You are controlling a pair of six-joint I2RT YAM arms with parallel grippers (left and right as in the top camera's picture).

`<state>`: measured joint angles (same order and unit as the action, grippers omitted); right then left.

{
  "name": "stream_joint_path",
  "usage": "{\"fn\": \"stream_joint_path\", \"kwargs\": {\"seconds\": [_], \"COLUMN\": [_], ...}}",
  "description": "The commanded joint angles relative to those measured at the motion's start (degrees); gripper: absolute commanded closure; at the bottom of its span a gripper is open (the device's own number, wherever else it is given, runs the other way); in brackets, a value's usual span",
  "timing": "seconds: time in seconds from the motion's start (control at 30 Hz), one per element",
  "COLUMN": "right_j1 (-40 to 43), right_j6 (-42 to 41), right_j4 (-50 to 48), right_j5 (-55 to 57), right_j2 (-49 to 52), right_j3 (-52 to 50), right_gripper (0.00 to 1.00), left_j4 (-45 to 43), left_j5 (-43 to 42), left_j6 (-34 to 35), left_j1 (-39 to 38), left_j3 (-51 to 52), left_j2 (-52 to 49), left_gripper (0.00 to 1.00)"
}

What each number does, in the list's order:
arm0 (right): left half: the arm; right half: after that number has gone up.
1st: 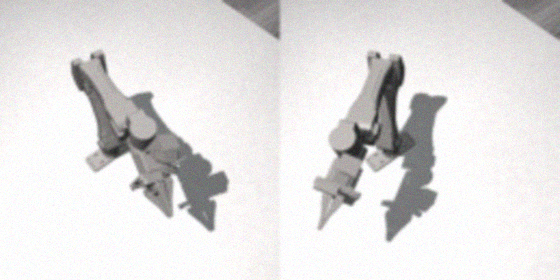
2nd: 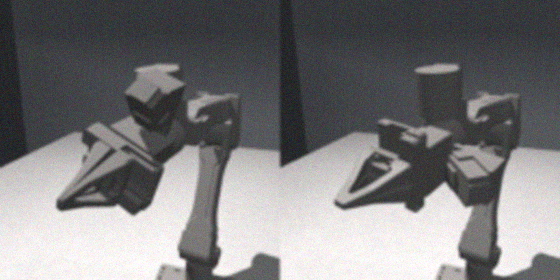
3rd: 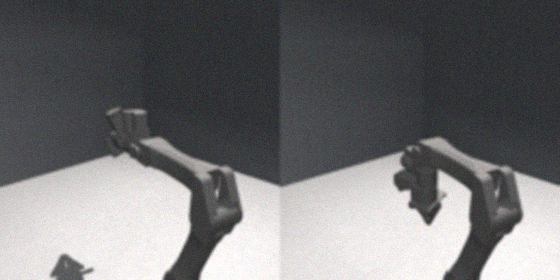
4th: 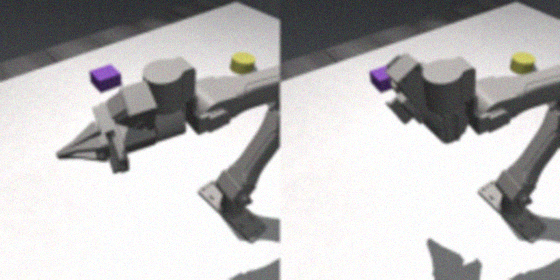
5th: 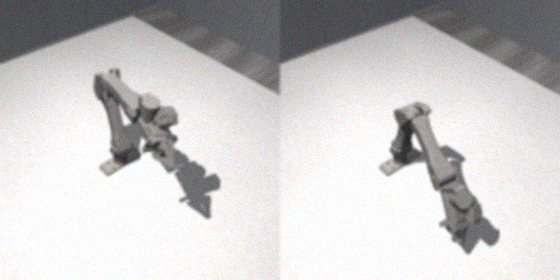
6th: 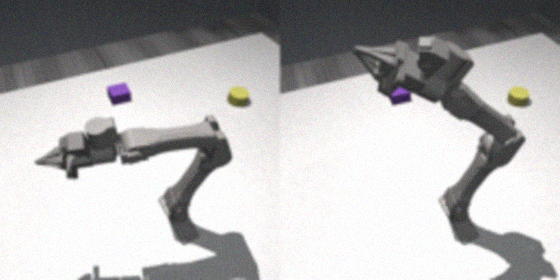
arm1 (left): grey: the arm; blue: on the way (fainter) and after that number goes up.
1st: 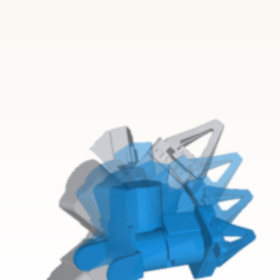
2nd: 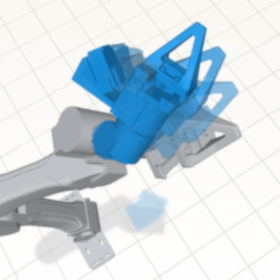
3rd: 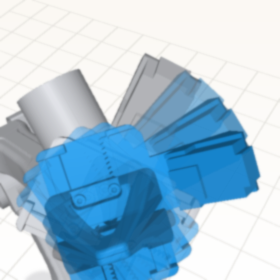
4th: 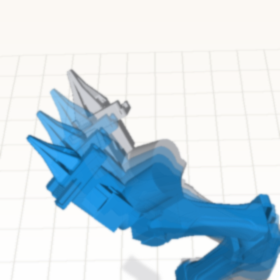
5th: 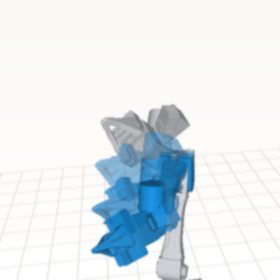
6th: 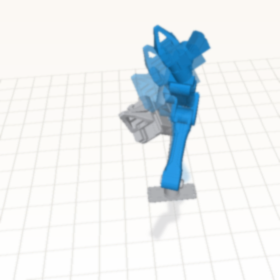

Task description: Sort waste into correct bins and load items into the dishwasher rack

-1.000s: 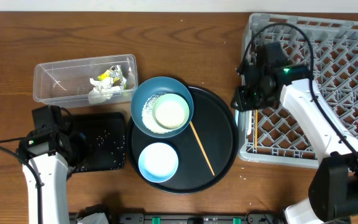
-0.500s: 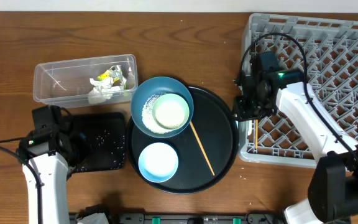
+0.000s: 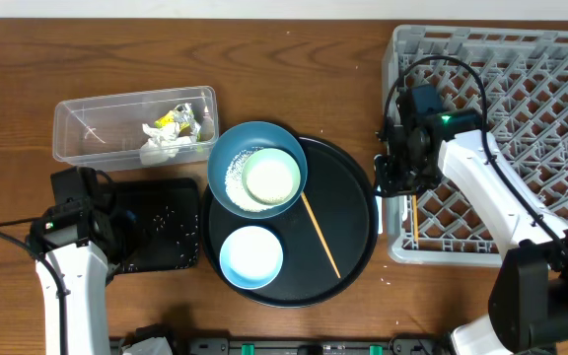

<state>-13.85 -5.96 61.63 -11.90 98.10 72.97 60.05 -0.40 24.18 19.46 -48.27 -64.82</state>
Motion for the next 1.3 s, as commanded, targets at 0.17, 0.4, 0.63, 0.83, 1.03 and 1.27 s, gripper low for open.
{"fn": "stream_joint_path", "kwargs": {"seconds": [0.17, 0.4, 0.63, 0.83, 1.03, 1.27], "right_j1": [0.50, 0.55, 0.52, 0.48, -0.96, -11.61], "right_j6": [-0.87, -0.85, -0.63, -0.50, 5.11, 3.80], "right_j4": [0.09, 0.04, -0.11, -0.50, -0.28, -0.52], "right_j5": [5.29, 5.27, 4.70, 3.67, -6.86, -10.97], "right_j2": [0.42, 0.37, 0.35, -0.96, -2.58, -2.14], "right_j3": [-0.57, -0.55, -0.20, 2.38, 5.84, 6.10], "right_gripper": [0.67, 0.67, 0.63, 0.59, 0.48, 0.42], "left_j4": [0.33, 0.33, 0.33, 0.33, 0.31, 0.31], "left_j5": [0.87, 0.87, 0.85, 0.87, 0.87, 0.87], "left_j6": [0.50, 0.52, 0.52, 0.50, 0.52, 0.52], "left_j1": [0.28, 0.28, 0.15, 0.00, 0.00, 0.00], "left_j3": [-0.92, -0.92, -0.92, -0.94, -0.94, -0.94], "left_j2": [0.09, 0.09, 0.09, 0.09, 0.09, 0.09], "left_gripper": [0.28, 0.28, 0.28, 0.28, 0.28, 0.28]}}
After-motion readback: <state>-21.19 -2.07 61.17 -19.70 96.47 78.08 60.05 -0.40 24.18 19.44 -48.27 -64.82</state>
